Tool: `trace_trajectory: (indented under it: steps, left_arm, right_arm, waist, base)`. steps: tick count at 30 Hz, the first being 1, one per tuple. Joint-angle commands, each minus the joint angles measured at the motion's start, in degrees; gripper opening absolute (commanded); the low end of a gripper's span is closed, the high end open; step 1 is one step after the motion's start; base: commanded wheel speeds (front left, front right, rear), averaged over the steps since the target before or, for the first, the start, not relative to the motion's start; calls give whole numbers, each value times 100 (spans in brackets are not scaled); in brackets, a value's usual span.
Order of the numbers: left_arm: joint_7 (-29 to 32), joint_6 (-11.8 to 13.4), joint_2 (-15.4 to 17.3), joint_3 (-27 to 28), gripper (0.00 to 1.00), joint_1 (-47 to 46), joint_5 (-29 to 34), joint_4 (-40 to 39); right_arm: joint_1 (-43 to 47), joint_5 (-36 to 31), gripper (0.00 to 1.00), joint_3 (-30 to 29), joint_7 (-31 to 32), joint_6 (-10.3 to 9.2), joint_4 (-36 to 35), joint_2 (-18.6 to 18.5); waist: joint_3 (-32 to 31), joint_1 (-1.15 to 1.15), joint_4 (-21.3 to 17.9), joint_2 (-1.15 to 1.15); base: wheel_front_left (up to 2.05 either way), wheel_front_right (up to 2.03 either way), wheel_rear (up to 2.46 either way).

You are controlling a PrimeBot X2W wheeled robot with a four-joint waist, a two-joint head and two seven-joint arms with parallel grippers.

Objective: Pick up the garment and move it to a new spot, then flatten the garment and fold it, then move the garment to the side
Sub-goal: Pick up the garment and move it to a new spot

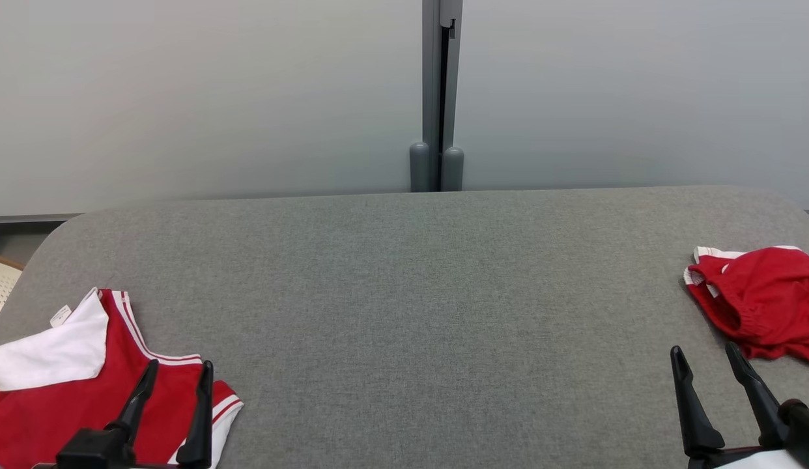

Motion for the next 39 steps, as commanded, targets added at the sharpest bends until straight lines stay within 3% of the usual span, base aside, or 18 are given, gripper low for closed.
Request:
trace_trajectory:
  steps: [1, 7, 17, 21, 32, 39]
  left_arm:
    - [22, 31, 25, 2, 100, -27, -2, -38]
    - [35, 53, 24, -2, 100, -143, -10, -95]
    - [54, 4, 94, -36, 100, -330, -21, -139]
    - [29, -23, 146, -5, 100, -348, -44, -197]
    - [-172, 95, 132, 115, 100, -265, -68, -279]
    - [-12, -124, 1, -287, 100, -709, 30, 40]
  right_arm:
    - [65, 33, 100, -23, 11, -10, -23, -31]
    - [127, 18, 100, -88, 4, -10, -98, -20]
    - [73, 60, 100, 43, 47, -7, -326, 47]
    - [-7, 56, 100, 185, 64, -7, -307, 63]
    - [-445, 105, 100, 456, 81, -7, -28, -76]
    - [-329, 66, 100, 338, 128, -7, -91, -51]
  waist:
    - [11, 0, 68, 0]
    - [20, 0, 462, 0]
    - [-71, 0, 1994, 0]
    - [-70, 0, 2424, 0]
    - [107, 0, 2568, 0]
    - [208, 0, 2584, 0]
  base:
    - [0, 0, 0]
    - [0, 0, 0]
    - [0, 0, 0]
    - [0, 0, 0]
    - [0, 0, 0]
    - [0, 0, 0]
